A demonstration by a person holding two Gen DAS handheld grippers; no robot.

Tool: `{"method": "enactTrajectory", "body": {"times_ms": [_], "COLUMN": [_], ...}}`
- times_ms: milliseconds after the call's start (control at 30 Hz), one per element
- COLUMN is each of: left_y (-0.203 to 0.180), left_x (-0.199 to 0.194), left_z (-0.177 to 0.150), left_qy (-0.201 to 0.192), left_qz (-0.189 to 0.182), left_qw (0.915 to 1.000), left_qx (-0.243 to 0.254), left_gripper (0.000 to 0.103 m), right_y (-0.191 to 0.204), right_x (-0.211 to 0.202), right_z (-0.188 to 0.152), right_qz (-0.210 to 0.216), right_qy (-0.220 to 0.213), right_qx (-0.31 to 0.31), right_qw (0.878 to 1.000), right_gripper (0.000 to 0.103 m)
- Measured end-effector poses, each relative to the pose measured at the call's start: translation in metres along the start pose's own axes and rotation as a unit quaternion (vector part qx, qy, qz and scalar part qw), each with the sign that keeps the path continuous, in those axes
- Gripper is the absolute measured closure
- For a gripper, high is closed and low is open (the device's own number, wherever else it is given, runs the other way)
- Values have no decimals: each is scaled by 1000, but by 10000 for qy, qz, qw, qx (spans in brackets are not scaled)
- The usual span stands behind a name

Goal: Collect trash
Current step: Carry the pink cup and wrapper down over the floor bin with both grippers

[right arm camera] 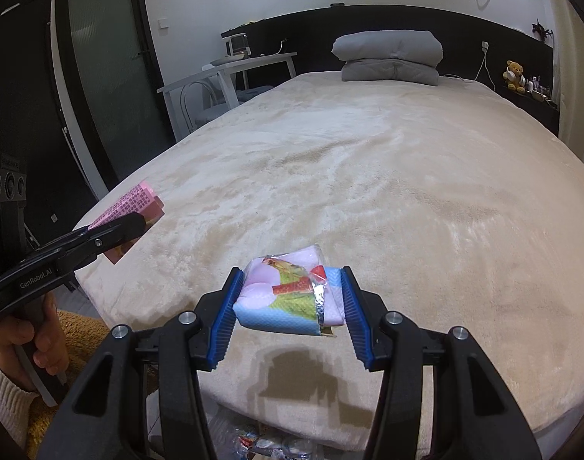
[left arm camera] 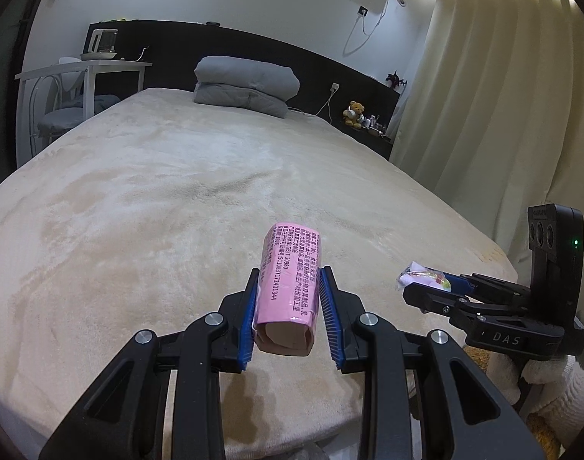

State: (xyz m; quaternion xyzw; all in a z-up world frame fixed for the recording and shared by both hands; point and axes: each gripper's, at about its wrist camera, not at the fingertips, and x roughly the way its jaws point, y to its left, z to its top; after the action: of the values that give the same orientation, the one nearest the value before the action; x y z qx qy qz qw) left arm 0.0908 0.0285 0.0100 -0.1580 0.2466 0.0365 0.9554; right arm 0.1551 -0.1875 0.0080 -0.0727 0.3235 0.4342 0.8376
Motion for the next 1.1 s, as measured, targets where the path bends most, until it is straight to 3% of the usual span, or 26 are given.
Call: {"method": "enactTrajectory", "body": {"times_ms": [733,1100], "left_y": [-27,-28], "left_x": [-43,-38], "left_z": [-50,-70], "left_qy": [22,432], "left_qz": [-152,-155], "left_qw": [9999,9987], "left_qx": [-51,-220], "left_gripper": [74,74], "right_y": [27,38], "right_x": [-51,-46], "right_z": [-51,-66], "right_qz": [163,285], "right_qy": [-95,229], "right_qx": [-14,-13], "right_qw": [9998,9993], "right_gripper": [52,52]}}
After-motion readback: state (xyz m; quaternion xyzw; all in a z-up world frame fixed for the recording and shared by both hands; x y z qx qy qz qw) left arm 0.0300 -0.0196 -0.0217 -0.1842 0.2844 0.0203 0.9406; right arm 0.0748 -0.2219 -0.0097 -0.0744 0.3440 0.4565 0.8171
